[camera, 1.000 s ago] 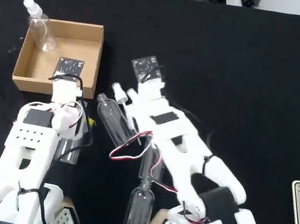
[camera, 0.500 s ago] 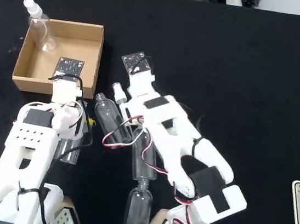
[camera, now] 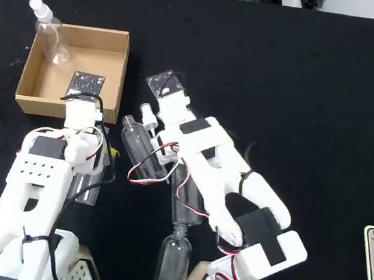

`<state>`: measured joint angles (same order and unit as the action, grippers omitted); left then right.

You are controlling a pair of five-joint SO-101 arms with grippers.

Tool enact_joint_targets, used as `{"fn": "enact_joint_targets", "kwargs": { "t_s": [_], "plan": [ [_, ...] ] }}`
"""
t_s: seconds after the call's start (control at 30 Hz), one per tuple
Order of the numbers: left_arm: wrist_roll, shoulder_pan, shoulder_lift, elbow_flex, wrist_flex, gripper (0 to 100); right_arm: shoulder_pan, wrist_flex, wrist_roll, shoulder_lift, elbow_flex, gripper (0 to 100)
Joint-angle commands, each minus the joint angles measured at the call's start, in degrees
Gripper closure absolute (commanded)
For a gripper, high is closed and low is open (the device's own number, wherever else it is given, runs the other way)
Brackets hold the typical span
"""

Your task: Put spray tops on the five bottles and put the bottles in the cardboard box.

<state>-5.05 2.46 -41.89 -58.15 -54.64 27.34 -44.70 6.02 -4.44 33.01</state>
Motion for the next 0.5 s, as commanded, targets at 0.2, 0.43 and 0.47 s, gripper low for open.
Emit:
{"fn": "enact_joint_targets", "kwargs": {
  "t_s": [0.2,0.43,0.47],
  "plan": [
    [0.2,0.6,-1.6,0.5,0.6,83,0.0,-0.4,1.9,0.6,-0.9,87.0],
    [0.1,0.6,-1.6,0.5,0.5,83,5.0,-6.0,1.9,0.2,-3.1,79.0],
    [0.1,0.6,-1.6,0.5,0.5,83,5.5,-5.4,1.9,0.1,-2.9,78.9]
  ]
}}
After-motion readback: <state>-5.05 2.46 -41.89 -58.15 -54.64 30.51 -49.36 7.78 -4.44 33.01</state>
